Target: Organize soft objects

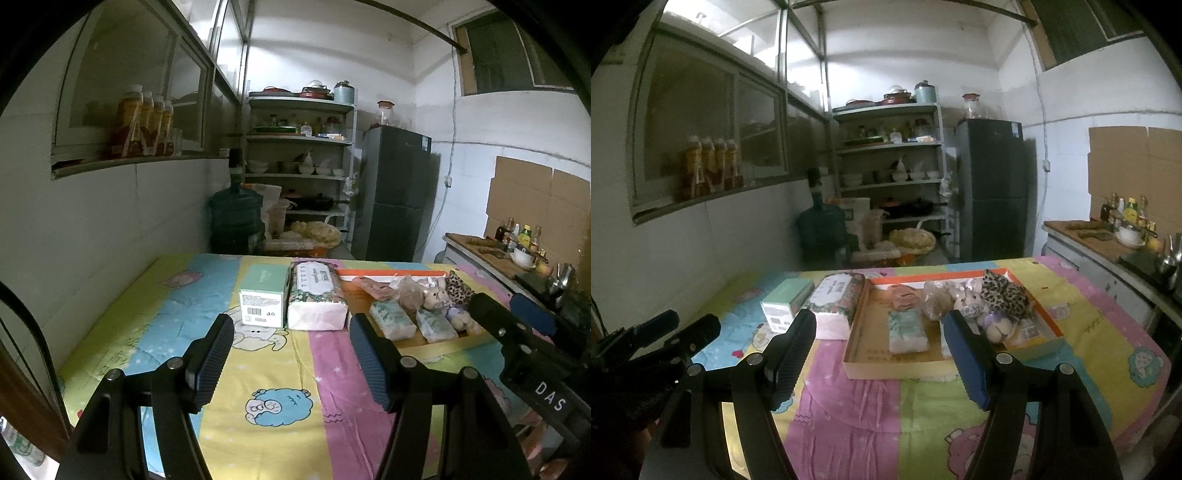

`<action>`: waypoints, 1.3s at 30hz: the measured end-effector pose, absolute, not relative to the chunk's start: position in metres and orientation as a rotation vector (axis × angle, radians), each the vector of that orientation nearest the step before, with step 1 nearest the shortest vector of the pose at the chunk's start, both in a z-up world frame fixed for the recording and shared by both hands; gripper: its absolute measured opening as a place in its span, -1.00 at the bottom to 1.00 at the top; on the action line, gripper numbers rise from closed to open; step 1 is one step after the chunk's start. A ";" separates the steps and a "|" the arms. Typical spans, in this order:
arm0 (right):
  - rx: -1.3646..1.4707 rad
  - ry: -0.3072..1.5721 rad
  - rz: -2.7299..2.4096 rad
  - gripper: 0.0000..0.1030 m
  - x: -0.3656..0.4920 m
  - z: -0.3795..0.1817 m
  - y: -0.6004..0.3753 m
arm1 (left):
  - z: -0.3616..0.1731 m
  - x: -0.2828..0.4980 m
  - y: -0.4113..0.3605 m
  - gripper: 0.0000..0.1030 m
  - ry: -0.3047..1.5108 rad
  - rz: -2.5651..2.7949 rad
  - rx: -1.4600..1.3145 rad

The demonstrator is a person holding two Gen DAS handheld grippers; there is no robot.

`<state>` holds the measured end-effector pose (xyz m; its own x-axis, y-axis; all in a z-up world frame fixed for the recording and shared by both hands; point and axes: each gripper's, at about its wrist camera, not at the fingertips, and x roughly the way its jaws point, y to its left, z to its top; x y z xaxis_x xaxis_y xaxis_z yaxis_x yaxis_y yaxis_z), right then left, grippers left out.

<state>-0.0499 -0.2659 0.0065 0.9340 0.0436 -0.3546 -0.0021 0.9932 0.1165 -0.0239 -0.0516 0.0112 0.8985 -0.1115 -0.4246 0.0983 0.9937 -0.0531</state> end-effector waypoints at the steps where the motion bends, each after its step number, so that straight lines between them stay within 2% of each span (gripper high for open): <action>1: 0.113 0.366 0.024 0.42 -0.050 0.007 -0.266 | 0.011 -0.024 -0.052 0.26 0.442 -0.107 -0.029; 39: 0.112 0.360 0.026 0.42 -0.053 0.007 -0.263 | 0.009 -0.026 -0.056 0.26 0.437 -0.110 -0.023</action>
